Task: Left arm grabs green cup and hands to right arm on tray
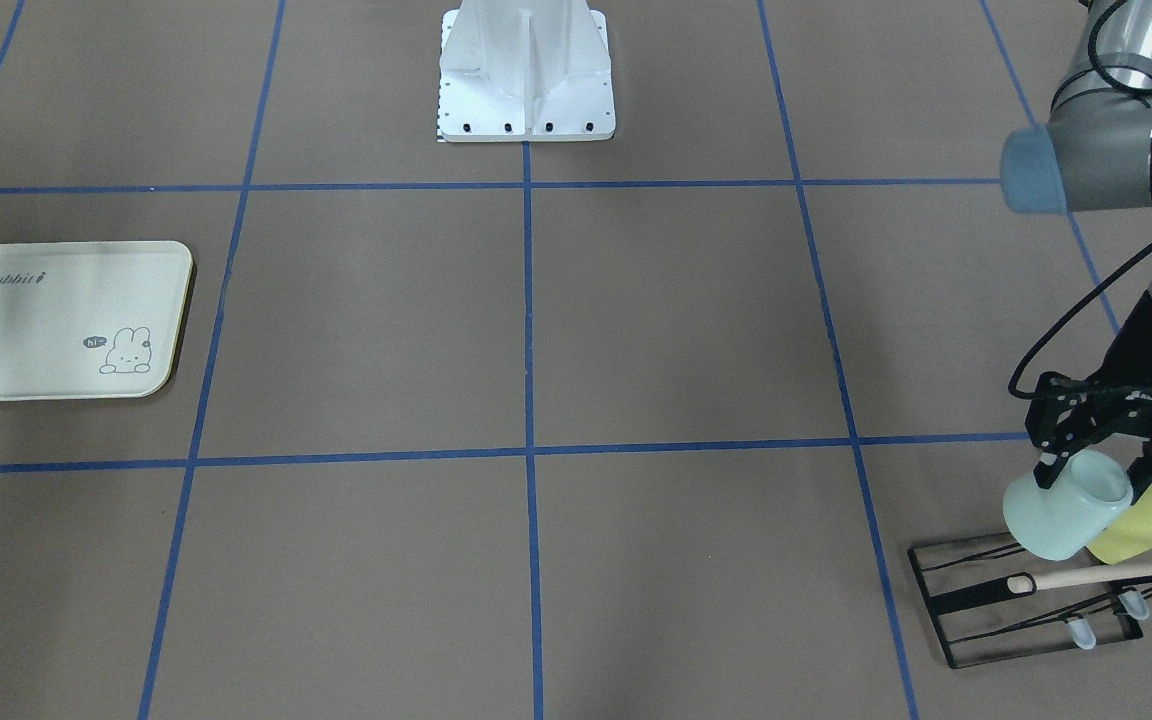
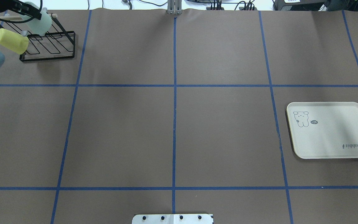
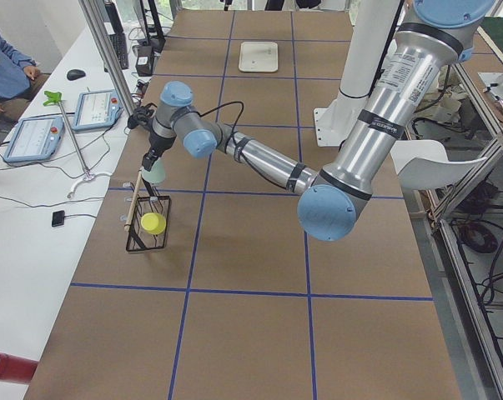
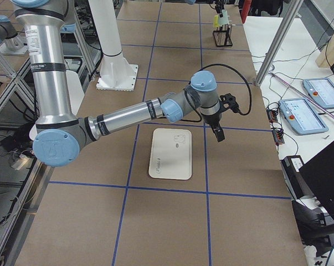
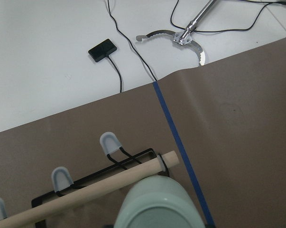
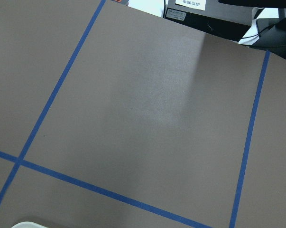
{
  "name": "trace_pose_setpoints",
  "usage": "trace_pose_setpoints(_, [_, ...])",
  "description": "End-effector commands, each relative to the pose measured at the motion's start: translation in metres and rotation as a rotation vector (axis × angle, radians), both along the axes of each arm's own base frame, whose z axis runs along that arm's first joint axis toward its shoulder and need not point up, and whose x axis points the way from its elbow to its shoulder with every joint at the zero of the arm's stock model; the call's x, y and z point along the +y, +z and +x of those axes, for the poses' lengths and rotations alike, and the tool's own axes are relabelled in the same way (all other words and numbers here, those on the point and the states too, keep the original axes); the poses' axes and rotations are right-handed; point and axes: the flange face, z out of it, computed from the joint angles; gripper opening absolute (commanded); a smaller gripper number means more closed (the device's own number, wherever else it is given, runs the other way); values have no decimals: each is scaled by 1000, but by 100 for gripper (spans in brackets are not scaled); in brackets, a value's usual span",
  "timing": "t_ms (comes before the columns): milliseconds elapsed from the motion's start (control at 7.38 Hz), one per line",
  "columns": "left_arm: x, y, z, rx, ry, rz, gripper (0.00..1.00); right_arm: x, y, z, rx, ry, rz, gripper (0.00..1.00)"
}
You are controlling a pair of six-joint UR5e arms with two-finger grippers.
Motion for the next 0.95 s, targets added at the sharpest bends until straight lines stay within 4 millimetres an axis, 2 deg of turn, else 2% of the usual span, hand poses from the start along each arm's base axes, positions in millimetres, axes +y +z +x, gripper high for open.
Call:
trace_pose_setpoints(0, [42, -58, -19, 7, -15, -16, 3, 0, 0, 0, -1, 1, -1, 100])
trace_pose_setpoints(136, [43, -62, -15, 49, -50, -47, 4, 1, -2, -4, -20, 2, -15, 100])
trace_pose_setpoints(407, [65, -98, 47, 194, -57, -98, 4, 6, -37, -14, -123, 33, -27, 100])
trace_pose_setpoints(542, [75, -115, 69, 268, -58, -106, 4, 9, -49, -32, -204, 72, -13, 100])
trace_pose_setpoints(678, [88, -139, 81, 339, -60, -118, 4, 17, -67, -64, -321, 109, -23, 100])
trace_pose_setpoints(814, [105, -164, 96, 392, -41, -122, 4, 28, -84, -83, -433, 131, -23, 100])
